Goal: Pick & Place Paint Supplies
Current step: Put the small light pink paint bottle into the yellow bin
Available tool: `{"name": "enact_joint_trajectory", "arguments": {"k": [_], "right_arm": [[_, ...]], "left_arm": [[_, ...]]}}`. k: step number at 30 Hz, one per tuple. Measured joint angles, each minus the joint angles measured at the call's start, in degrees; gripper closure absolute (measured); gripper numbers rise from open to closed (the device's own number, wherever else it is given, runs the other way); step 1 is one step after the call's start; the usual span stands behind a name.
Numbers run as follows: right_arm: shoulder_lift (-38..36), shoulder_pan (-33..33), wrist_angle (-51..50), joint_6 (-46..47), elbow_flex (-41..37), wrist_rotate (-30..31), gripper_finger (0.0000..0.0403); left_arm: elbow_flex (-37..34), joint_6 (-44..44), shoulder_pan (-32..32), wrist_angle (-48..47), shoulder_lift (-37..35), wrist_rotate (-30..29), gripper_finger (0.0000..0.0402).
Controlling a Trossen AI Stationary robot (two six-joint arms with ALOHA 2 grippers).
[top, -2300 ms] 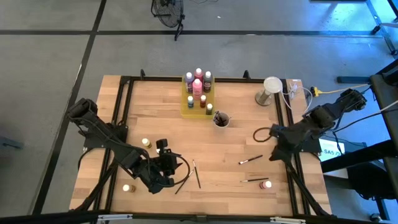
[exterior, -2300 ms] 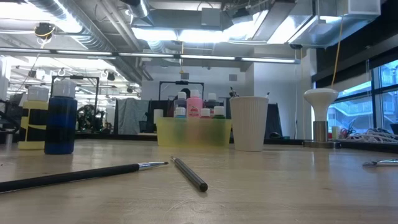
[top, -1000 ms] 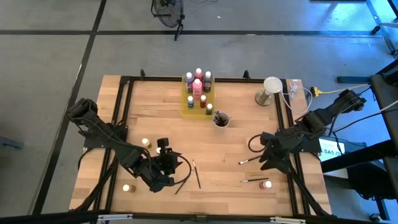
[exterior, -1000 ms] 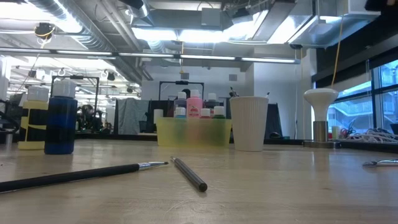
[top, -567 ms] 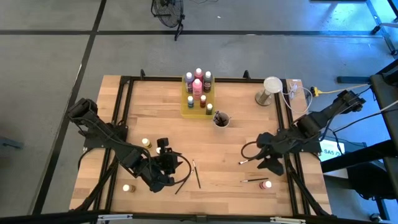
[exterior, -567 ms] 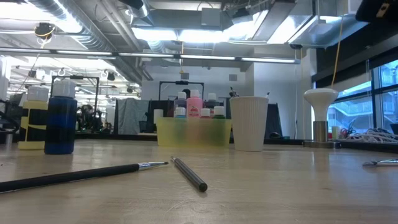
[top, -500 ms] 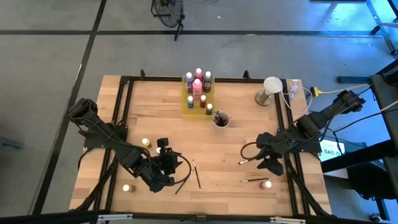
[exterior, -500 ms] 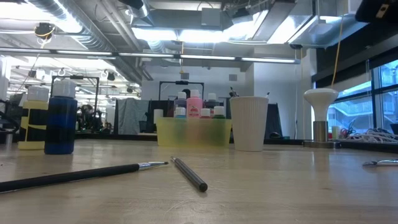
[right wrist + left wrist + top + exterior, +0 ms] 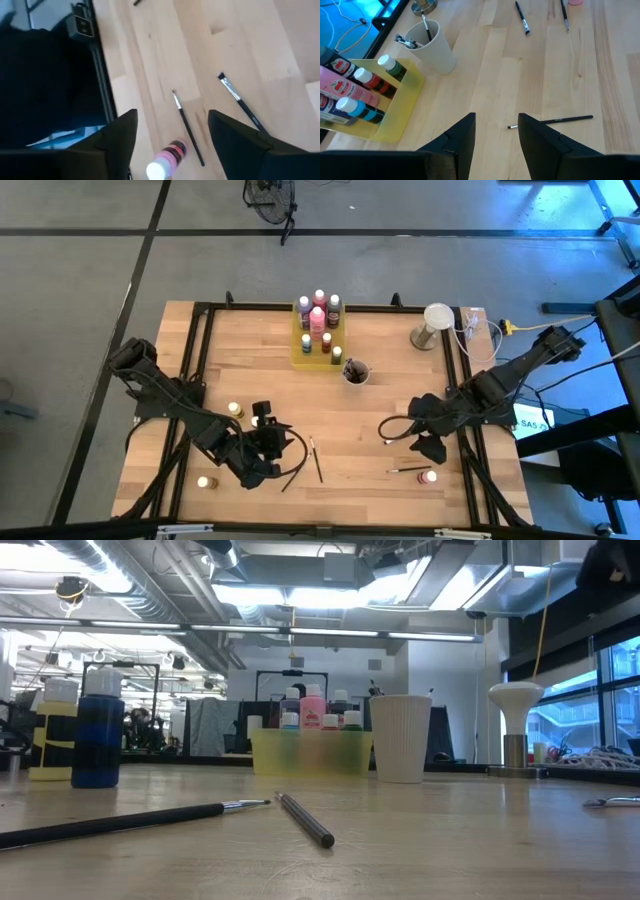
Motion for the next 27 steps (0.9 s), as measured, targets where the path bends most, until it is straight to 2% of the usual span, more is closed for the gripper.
{"name": "enact_joint_trajectory", "arguments": {"k": [6, 13, 22, 27], "right_arm": [[2.96, 0.00, -1.46, 4.84, 0.00, 1.55, 0.0128], [4.02, -0.04, -1.77, 5.60, 0.00, 0.97, 0.0101], [4.03, -0.05, -0.18, 4.96, 0.00, -0.78, 0.0013], [4.03, -0.11, -0.10, 2.98, 0.00, -2.01, 0.0009]], "left_arm": [[0.00, 0.00, 0.00, 0.00, 0.00, 0.00, 0.0258], [0.00, 0.02, 0.00, 0.00, 0.00, -0.02, 0.0258], [0.00, -0.64, 0.00, 0.02, 0.00, 0.02, 0.0258], [0.00, -0.98, 0.00, 0.09, 0.00, 0.63, 0.0258]]}}
